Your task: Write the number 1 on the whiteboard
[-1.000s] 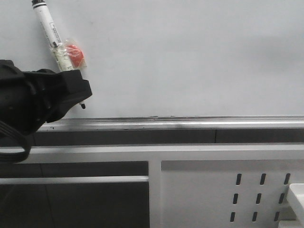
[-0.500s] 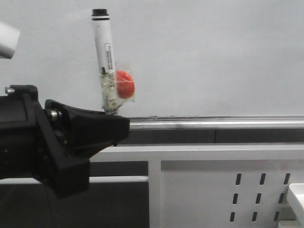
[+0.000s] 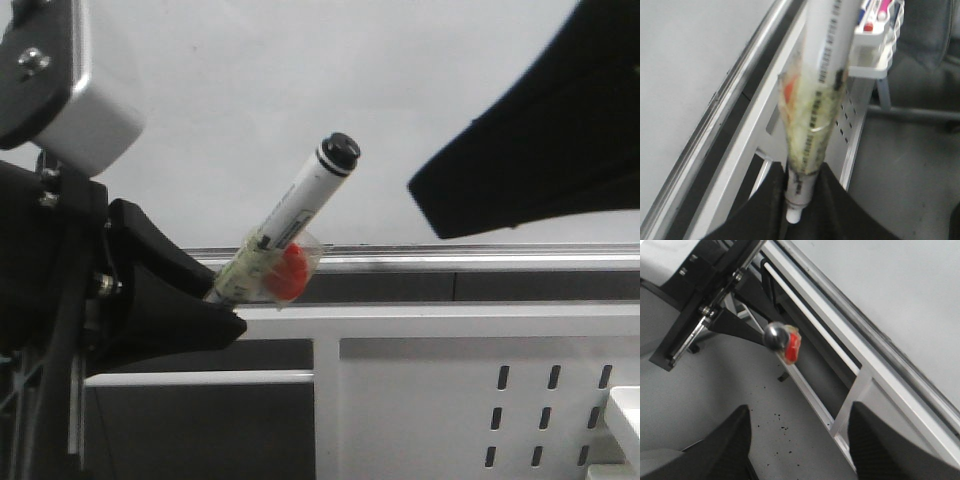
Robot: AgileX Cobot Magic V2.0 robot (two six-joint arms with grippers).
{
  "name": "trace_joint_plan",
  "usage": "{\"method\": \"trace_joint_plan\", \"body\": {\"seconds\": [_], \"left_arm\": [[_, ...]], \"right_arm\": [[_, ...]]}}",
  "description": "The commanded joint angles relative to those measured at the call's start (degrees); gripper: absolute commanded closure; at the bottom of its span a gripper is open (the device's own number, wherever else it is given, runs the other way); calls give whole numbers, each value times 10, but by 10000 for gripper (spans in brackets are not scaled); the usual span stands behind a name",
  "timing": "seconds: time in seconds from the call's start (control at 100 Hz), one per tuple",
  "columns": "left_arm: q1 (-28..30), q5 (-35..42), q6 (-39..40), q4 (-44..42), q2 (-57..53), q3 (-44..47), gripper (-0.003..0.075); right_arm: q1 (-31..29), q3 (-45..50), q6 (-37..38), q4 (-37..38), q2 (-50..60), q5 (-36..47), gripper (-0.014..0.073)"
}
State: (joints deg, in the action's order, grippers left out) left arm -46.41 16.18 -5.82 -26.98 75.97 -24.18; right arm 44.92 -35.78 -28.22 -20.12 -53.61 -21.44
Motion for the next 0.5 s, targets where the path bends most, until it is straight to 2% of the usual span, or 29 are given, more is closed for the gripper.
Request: {"method": "trace_joint_plan", "body": {"seconds": [0.0,0.28,0.49], "left_arm": [[-18,-65,-2,-13,-33,-36,740],[-32,-79,-2,-24,-39,-46,740],[-32,-69,-2,-24,-39,-46,740]], "right_arm": [[12,-42,-14,1,-29,48,202],[18,-107,-16,1,-123,38,202],[31,-118,-16,1,-140,45,202]]}}
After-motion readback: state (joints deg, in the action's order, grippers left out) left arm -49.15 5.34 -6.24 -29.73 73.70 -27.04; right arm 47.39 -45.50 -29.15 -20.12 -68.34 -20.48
